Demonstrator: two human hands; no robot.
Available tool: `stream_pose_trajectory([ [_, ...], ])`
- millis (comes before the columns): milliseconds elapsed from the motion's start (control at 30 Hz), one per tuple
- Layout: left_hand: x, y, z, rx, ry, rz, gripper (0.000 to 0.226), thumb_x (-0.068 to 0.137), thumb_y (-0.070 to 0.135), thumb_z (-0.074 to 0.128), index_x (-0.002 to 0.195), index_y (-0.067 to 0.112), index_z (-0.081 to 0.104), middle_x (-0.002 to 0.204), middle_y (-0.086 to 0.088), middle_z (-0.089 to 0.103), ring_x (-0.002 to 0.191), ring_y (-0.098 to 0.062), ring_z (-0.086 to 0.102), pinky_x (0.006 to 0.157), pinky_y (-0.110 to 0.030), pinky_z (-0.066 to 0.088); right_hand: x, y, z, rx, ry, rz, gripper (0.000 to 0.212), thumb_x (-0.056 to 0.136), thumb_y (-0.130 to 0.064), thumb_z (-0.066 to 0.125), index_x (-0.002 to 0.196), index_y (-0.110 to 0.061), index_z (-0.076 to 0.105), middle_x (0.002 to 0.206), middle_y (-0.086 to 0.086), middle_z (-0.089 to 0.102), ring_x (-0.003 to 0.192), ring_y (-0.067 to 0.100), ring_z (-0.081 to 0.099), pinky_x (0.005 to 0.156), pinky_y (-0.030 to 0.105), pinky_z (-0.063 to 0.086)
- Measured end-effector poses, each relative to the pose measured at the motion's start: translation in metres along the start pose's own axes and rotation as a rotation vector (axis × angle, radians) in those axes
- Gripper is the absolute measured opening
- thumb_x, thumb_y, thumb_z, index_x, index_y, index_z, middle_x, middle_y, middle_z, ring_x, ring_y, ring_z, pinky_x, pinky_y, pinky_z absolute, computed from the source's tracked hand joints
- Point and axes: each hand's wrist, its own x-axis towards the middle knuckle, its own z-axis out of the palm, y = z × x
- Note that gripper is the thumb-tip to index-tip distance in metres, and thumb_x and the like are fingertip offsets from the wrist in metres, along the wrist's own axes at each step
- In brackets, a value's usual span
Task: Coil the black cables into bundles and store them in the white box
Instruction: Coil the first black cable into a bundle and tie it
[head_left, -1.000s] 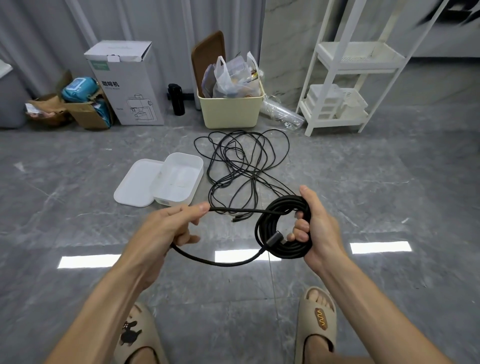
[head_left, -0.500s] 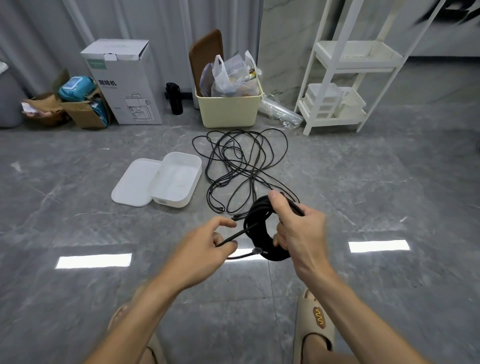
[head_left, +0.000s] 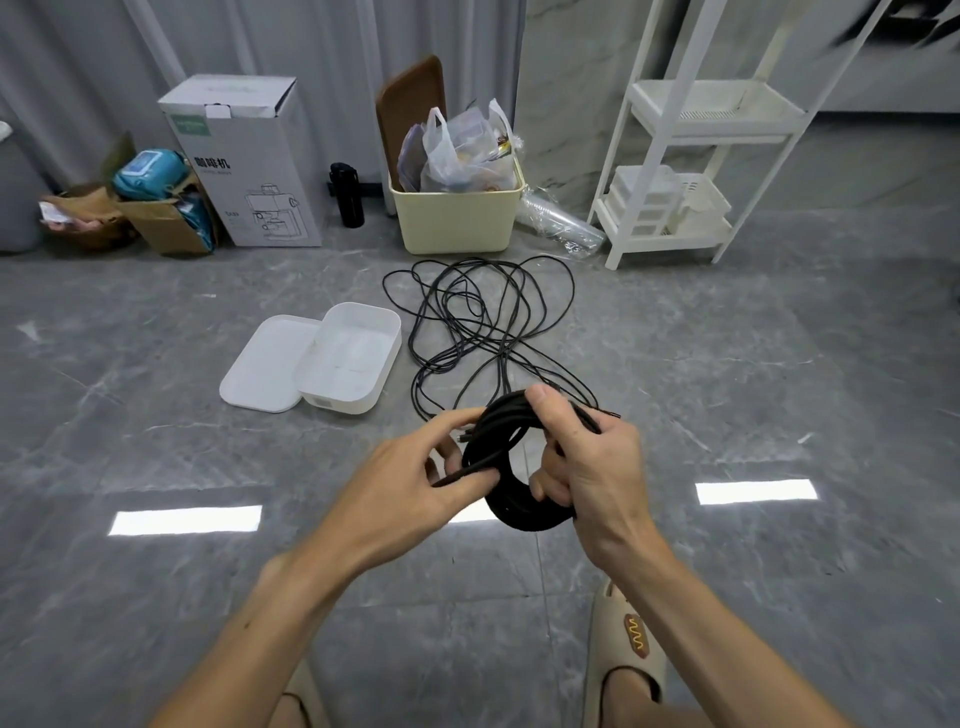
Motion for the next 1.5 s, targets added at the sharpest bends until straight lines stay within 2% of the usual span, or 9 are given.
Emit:
stream_pose_trajectory([
  [133, 0.003, 0.002, 0.0, -0.016, 0.017, 0.016, 0.05, 0.069, 0.076, 0.06, 0.117, 0.07, 0.048, 0.103, 0.027, 0.055, 0.066, -0.005, 0.053, 0.066, -0.02, 0.044, 0.003, 0.0, -0.001, 0.141, -0.068, 0.131, 0.044, 0.068, -0.049, 0.085, 0.049, -0.023, 0.055, 0.047, -0.003, 0.021, 0.033, 0.011, 0.021, 0.039, 0.025, 0.037],
  [433, 0.004, 0.002, -0.005, -0.227, -0.028, 0.048, 0.04, 0.076, 0.058, 0.067, 0.115, 0.057, 0.063, 0.099, 0.011, 0.074, 0.095, -0.009, 0.069, 0.089, -0.037, 0.055, 0.005, 0.002, -0.007, 0.155, -0.397, 0.304, 0.036, 0.067, -0.043, 0.08, 0.056, -0.017, 0.057, 0.044, 0.0, 0.035, 0.038, 0.017, 0.043, 0.058, 0.032, 0.054],
  [567, 0.002, 0.0, -0.01, -0.146, -0.132, 0.06, 0.039, 0.081, 0.059, 0.064, 0.118, 0.05, 0.064, 0.102, 0.015, 0.074, 0.099, -0.005, 0.068, 0.091, -0.037, 0.054, 0.009, -0.005, -0.018, -0.084, -0.639, 0.403, 0.017, 0.075, -0.027, 0.073, 0.062, -0.017, 0.069, 0.054, 0.006, 0.056, 0.062, 0.024, 0.065, 0.079, 0.034, 0.055],
  [700, 0.003, 0.0, -0.01, 0.013, -0.185, 0.057, 0.037, 0.084, 0.058, 0.067, 0.12, 0.054, 0.062, 0.1, 0.021, 0.073, 0.098, -0.004, 0.068, 0.089, -0.041, 0.054, 0.011, -0.001, -0.022, -0.219, -0.643, 0.422, 0.008, 0.074, -0.006, 0.068, 0.079, -0.008, 0.074, 0.068, 0.015, 0.065, 0.069, 0.025, 0.069, 0.078, 0.035, 0.053],
  [933, 0.002, 0.003, -0.014, 0.053, -0.287, 0.09, 0.031, 0.087, 0.056, 0.066, 0.118, 0.054, 0.061, 0.092, 0.012, 0.073, 0.086, -0.01, 0.068, 0.08, -0.038, 0.053, 0.013, -0.008, -0.03, -0.183, -0.825, 0.526, 0.012, 0.076, -0.023, 0.072, 0.07, -0.016, 0.079, 0.062, 0.006, 0.067, 0.071, 0.02, 0.067, 0.107, 0.043, 0.048],
  [1067, 0.002, 0.003, -0.017, -0.023, -0.294, 0.073, 0.033, 0.084, 0.053, 0.07, 0.115, 0.06, 0.061, 0.098, 0.017, 0.074, 0.092, -0.005, 0.069, 0.083, -0.03, 0.054, 0.01, -0.002, -0.022, -0.106, -0.736, 0.542, 0.017, 0.076, -0.013, 0.067, 0.061, -0.015, 0.075, 0.044, -0.002, 0.045, 0.048, 0.014, 0.048, 0.083, 0.029, 0.053],
  [1200, 0.0, -0.003, -0.024, -0.112, -0.232, 0.006, 0.043, 0.075, 0.061, 0.073, 0.116, 0.055, 0.063, 0.083, 0.02, 0.073, 0.072, 0.006, 0.065, 0.066, -0.015, 0.05, 0.01, -0.001, -0.016, -0.058, -0.609, 0.493, 0.034, 0.079, -0.005, 0.058, 0.049, -0.019, 0.068, 0.04, -0.006, 0.033, 0.042, 0.011, 0.036, 0.073, 0.027, 0.048],
  [1300, 0.002, -0.011, -0.035, -0.009, -0.045, -0.027, 0.044, 0.064, 0.079, 0.064, 0.104, 0.06, 0.064, 0.079, 0.022, 0.071, 0.058, 0.0, 0.054, 0.062, -0.024, 0.046, 0.014, 0.001, -0.017, -0.006, -0.408, 0.485, 0.005, 0.066, -0.006, 0.065, 0.063, -0.008, 0.064, 0.04, -0.002, 0.028, 0.039, 0.013, 0.032, 0.067, 0.028, 0.047],
  [1500, 0.004, -0.013, -0.04, -0.018, 0.18, 0.02, 0.024, 0.067, 0.071, 0.063, 0.073, 0.05, 0.073, 0.061, 0.012, 0.065, 0.055, -0.007, 0.053, 0.052, -0.029, 0.044, 0.017, 0.004, -0.017, 0.011, -0.244, 0.42, 0.015, 0.064, -0.003, 0.062, 0.075, 0.008, 0.062, 0.041, -0.002, 0.022, 0.036, 0.014, 0.028, 0.06, 0.027, 0.047],
])
